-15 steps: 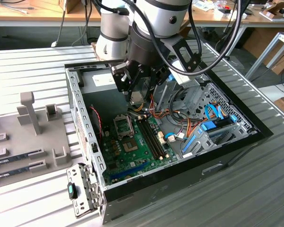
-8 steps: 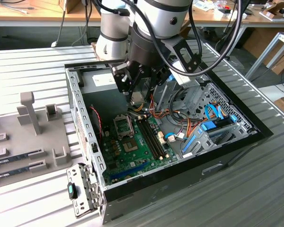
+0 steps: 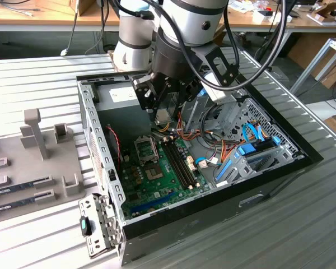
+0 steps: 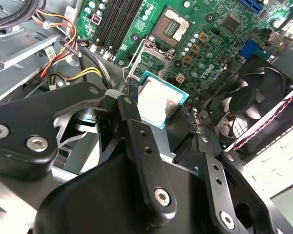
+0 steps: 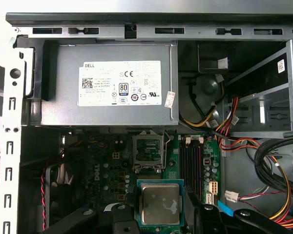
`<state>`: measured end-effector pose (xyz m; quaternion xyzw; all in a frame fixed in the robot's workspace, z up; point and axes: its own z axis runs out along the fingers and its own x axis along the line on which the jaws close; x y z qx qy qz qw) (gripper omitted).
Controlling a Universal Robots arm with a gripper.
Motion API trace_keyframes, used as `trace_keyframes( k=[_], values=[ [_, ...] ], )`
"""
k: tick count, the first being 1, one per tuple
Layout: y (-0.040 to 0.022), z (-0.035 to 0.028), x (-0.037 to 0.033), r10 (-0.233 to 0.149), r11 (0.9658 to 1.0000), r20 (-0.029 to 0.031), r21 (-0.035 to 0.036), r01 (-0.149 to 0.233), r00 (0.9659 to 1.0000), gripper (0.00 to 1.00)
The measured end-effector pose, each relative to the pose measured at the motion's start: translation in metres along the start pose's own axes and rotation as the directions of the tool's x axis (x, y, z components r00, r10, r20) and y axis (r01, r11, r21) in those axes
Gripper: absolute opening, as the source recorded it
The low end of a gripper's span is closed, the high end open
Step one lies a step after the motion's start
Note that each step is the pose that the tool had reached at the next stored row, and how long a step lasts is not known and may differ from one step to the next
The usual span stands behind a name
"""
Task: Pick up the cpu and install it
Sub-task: 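Pick up the cpu and move it towards the insertion slot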
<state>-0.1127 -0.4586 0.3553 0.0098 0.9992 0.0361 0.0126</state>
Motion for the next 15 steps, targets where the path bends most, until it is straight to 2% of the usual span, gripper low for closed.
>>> trace_keyframes(
  k=[15],
  values=[
    [-0.0001,0.0021,-0.0022,0.000,1.0000,0.0000,0.0002,0.000,1.0000,0.47]
  ],
)
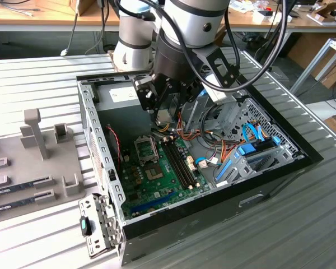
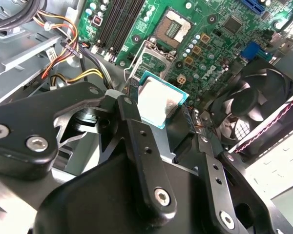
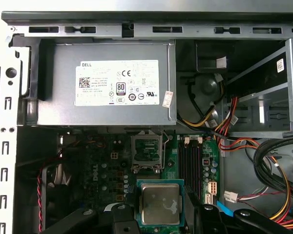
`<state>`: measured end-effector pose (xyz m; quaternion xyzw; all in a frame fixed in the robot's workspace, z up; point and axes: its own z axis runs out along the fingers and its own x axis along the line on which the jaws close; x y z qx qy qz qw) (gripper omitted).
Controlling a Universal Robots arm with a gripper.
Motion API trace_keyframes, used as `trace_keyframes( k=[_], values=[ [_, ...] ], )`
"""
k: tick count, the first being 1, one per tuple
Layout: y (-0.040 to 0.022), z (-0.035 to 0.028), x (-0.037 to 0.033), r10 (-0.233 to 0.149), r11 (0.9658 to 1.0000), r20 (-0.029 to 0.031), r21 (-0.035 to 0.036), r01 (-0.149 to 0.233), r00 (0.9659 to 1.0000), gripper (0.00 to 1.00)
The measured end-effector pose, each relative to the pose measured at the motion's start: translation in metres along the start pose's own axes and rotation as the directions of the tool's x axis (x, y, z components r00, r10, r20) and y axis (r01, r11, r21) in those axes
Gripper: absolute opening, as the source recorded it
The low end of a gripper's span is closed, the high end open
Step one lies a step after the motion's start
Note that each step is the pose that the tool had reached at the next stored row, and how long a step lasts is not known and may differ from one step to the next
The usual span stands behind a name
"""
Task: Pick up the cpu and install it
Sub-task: 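Pick up the cpu and move it towards the insertion slot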
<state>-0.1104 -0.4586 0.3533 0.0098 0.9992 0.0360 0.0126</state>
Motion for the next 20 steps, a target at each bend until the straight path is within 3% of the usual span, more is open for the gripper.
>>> trace_keyframes(
  k=[20],
  values=[
    [-0.0001,0.0030,-0.0041,0.000,1.0000,0.0000,0.0004,0.000,1.0000,0.47]
  ],
)
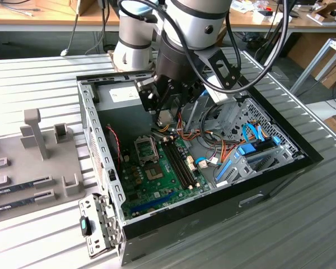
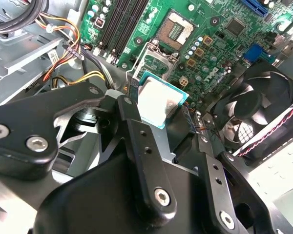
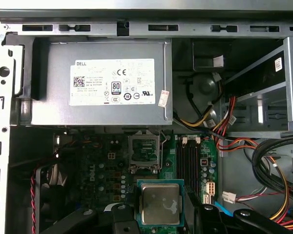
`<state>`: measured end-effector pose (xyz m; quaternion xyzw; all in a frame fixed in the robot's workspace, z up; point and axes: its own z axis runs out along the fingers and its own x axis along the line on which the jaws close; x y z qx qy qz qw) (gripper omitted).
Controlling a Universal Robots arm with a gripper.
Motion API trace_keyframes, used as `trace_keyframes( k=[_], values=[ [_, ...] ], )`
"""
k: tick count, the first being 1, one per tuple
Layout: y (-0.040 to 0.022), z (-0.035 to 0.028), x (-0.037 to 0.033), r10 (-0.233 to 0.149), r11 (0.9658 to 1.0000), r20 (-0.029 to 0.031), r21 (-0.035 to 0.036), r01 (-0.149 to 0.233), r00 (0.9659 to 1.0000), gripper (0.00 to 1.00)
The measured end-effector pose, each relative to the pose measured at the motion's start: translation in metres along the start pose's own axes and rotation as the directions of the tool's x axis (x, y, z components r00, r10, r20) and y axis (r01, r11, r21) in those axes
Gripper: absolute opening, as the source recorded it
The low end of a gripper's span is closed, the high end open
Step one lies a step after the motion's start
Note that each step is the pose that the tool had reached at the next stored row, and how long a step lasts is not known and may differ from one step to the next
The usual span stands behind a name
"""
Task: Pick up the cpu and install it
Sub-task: 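Pick up the cpu and move it towards the insertion slot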
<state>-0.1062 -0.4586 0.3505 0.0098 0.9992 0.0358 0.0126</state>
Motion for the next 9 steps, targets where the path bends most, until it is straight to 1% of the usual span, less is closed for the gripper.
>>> trace_keyframes(
  k=[9],
  values=[
    [-0.0001,0.0012,-0.0022,0.000,1.0000,0.0001,0.0002,0.000,1.0000,0.47]
  ],
)
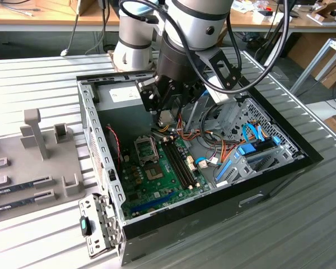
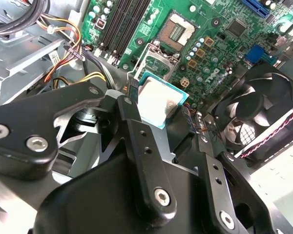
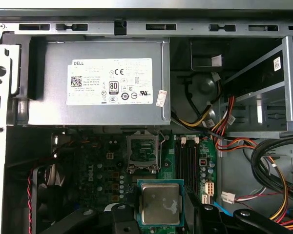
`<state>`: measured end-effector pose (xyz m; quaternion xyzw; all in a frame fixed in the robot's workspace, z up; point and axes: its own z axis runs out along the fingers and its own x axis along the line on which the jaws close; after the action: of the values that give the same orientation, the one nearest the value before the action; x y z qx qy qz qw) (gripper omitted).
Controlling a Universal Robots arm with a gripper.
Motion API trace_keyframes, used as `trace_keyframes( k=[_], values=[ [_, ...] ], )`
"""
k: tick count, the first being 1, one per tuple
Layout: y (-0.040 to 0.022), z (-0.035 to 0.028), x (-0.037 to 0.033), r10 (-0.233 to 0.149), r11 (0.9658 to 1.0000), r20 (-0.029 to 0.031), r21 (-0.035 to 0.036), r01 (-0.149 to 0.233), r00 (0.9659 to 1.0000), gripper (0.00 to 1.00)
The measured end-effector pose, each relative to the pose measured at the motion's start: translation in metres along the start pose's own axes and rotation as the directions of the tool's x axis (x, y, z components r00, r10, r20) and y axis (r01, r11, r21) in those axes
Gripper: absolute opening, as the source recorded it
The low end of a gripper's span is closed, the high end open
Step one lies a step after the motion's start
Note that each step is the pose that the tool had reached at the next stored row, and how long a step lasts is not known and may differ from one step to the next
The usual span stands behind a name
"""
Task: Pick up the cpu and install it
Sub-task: 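Pick up the cpu and move it towards the insertion slot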
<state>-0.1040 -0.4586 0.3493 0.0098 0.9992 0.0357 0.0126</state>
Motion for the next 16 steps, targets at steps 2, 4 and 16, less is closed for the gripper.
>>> trace_keyframes(
  k=[2,4,16],
  values=[
    [0.0000,0.0003,-0.0005,0.000,1.0000,-0.0001,0.0002,0.000,1.0000,0.47],
    [-0.0002,0.0006,-0.0008,0.000,1.0000,-0.0002,0.0004,0.000,1.0000,0.47],
    [-0.0034,0.0026,-0.0008,0.000,1.0000,-0.0002,0.0005,0.000,1.0000,0.47]
  ],
)
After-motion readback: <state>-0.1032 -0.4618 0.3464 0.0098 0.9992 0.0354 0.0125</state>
